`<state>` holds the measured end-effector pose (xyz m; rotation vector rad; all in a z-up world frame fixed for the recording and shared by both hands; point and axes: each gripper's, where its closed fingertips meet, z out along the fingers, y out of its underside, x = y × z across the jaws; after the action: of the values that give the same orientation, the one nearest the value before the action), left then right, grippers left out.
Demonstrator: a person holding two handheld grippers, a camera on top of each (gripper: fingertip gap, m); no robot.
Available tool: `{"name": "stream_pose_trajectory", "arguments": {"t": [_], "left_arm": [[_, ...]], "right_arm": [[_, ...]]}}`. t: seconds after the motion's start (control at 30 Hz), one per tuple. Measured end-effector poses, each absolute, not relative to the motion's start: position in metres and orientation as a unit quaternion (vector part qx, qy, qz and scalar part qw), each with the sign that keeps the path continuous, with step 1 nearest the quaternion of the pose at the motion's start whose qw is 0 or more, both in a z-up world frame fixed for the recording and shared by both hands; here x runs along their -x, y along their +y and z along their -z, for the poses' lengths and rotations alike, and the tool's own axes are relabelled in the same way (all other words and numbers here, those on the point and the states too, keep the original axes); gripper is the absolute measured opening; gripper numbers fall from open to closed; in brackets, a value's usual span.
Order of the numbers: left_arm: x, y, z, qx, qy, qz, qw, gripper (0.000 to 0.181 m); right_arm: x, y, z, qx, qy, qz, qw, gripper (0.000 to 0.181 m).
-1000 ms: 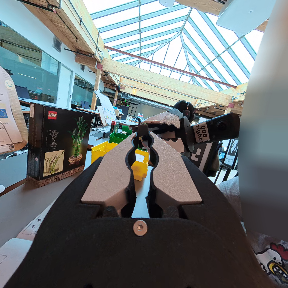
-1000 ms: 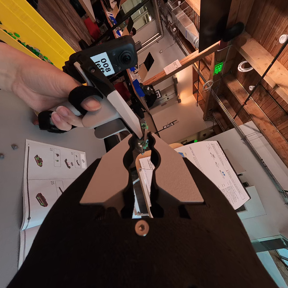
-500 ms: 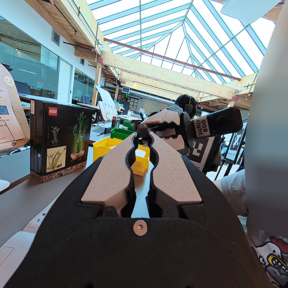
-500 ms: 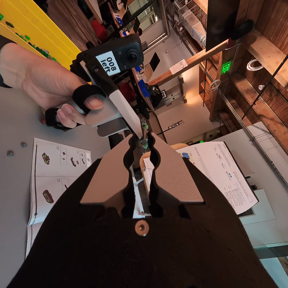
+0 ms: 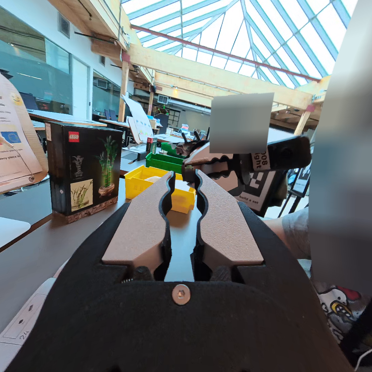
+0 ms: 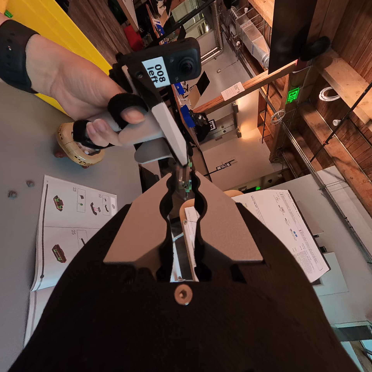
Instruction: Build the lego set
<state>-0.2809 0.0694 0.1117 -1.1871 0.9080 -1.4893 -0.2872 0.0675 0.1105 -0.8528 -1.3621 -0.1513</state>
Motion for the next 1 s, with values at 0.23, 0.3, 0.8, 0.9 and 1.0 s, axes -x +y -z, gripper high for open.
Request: {"name": "stream_pose_trajectory", "arguments": {"t": [0.23,0.3,0.8,0.9,1.0], "left_arm": [[0.282,0.063,-0.105,0.500,0.389,0.627,0.453,0.010],[0.279,0.063,-0.102,0.506,0.399,0.618,0.451,0.011],[0.278,0.061,-0.102,0.506,0.416,0.590,0.471,0.009],[0.278,0.060,-0.101,0.508,0.420,0.587,0.470,0.009],[0.277,0.060,-0.098,0.515,0.426,0.579,0.466,0.009]], "right_arm": [[0.290,0.066,-0.110,0.363,-0.614,0.094,0.695,0.013],[0.290,0.066,-0.109,0.361,-0.616,0.094,0.694,0.013],[0.292,0.064,-0.109,0.341,-0.618,0.108,0.700,0.014],[0.292,0.063,-0.108,0.339,-0.621,0.106,0.699,0.014],[0.291,0.064,-0.104,0.342,-0.629,0.107,0.690,0.013]]}}
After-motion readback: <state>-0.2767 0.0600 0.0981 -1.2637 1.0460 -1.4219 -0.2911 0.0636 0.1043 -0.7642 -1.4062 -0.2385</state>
